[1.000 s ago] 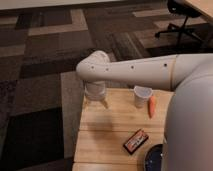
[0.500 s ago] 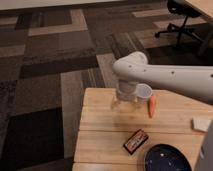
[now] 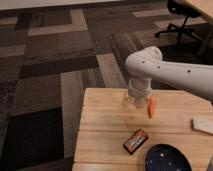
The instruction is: Place the white sponge in the ceramic cup
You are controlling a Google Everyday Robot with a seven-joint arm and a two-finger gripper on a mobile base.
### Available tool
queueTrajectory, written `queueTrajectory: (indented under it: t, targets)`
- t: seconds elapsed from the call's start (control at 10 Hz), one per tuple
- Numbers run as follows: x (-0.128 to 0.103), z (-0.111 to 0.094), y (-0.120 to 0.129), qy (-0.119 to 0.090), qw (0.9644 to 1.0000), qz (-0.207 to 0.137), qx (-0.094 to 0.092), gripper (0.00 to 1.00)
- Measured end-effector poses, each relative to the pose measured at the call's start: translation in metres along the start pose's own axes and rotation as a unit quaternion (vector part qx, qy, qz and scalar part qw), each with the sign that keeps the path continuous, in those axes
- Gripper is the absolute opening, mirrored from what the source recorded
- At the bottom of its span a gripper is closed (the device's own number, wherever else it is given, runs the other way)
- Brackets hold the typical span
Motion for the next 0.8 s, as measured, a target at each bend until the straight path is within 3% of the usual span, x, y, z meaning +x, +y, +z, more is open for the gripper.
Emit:
queueTrajectory:
  t: [0.3, 0.5, 0.7, 0.8]
  targets:
    - [0.002, 0.004, -0.005, 0.007, 0.9999, 0.007, 0.005, 0.65]
    - [0.002, 0.012, -0.046, 0.014, 0.9979, 0.056, 0.031, 0.65]
    - [-0.002, 0.015, -0.079, 0.013, 0.995, 0.088, 0.044, 0.65]
    - [-0.005, 0.015, -0.116, 0.011, 0.9935, 0.105, 0.044, 0.65]
